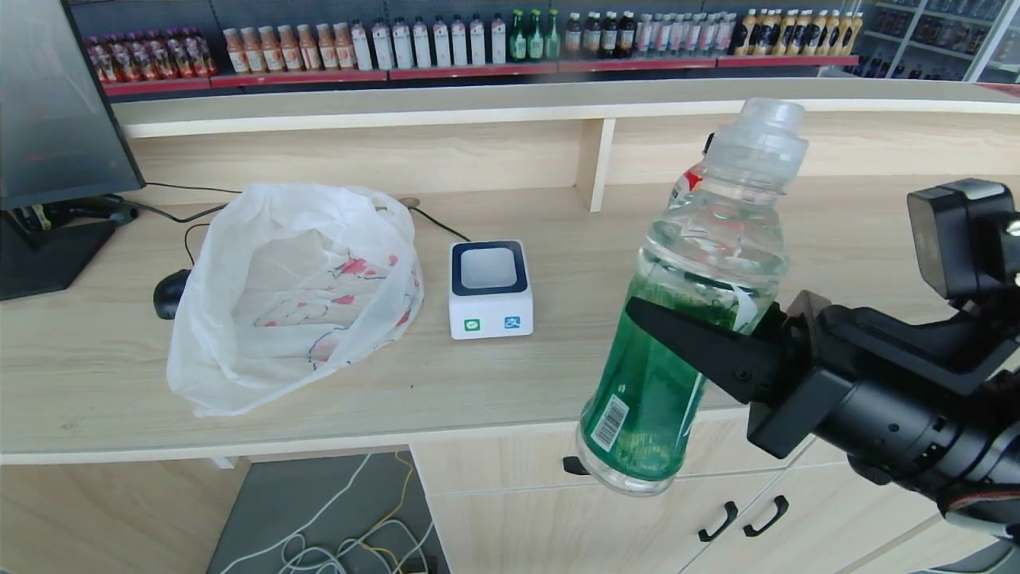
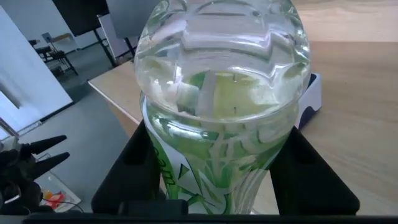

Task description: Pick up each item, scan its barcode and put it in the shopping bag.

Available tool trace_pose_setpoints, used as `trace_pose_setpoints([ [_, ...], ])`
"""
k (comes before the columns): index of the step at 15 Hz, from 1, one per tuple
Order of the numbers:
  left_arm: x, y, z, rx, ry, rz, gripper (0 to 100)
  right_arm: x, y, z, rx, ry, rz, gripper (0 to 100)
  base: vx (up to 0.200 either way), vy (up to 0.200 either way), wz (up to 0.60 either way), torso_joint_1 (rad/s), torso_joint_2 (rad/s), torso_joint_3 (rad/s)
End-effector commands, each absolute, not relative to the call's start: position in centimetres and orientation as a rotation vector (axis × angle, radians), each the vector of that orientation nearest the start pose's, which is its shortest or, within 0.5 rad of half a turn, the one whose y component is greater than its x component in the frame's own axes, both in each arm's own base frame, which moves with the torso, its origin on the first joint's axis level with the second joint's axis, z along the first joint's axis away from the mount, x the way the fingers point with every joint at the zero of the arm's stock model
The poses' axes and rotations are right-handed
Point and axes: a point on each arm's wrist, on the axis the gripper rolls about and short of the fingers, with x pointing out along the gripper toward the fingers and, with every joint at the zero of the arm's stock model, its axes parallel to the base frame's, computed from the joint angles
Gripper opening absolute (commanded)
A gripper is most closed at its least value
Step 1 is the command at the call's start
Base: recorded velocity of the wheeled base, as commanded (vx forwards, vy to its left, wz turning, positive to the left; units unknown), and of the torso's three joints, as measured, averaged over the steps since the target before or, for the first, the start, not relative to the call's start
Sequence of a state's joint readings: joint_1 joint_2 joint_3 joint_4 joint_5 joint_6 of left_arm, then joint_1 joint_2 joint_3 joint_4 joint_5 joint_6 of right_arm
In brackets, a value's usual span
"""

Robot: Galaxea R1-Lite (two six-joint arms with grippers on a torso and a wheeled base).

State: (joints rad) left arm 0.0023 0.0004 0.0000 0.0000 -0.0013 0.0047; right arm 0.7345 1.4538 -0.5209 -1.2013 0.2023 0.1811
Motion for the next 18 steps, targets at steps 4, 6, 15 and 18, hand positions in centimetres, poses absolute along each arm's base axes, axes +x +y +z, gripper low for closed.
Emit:
trace_pose_setpoints([
  [4, -2.3, 0.0, 7.5, 0.005, 0.0, 0.002, 100, 17.8, 15.6, 25.2, 0.3, -0.24, 0.987, 0, 0.0, 0.0, 0.0, 0.0, 0.0, 0.0],
  [6, -2.3, 0.0, 7.5, 0.005, 0.0, 0.002, 100, 17.4, 15.3, 25.8, 0.308, -0.269, 0.999, 0, 0.0, 0.0, 0.0, 0.0, 0.0, 0.0],
  [15, -2.3, 0.0, 7.5, 0.005, 0.0, 0.002, 100, 15.8, 14.4, 28.3, 0.416, -0.291, 1.161, 0, 0.0, 0.0, 0.0, 0.0, 0.0, 0.0],
  [18, -2.3, 0.0, 7.5, 0.006, 0.0, 0.002, 100, 16.0, 14.5, 28.2, 0.417, -0.283, 1.156, 0, 0.0, 0.0, 0.0, 0.0, 0.0, 0.0],
])
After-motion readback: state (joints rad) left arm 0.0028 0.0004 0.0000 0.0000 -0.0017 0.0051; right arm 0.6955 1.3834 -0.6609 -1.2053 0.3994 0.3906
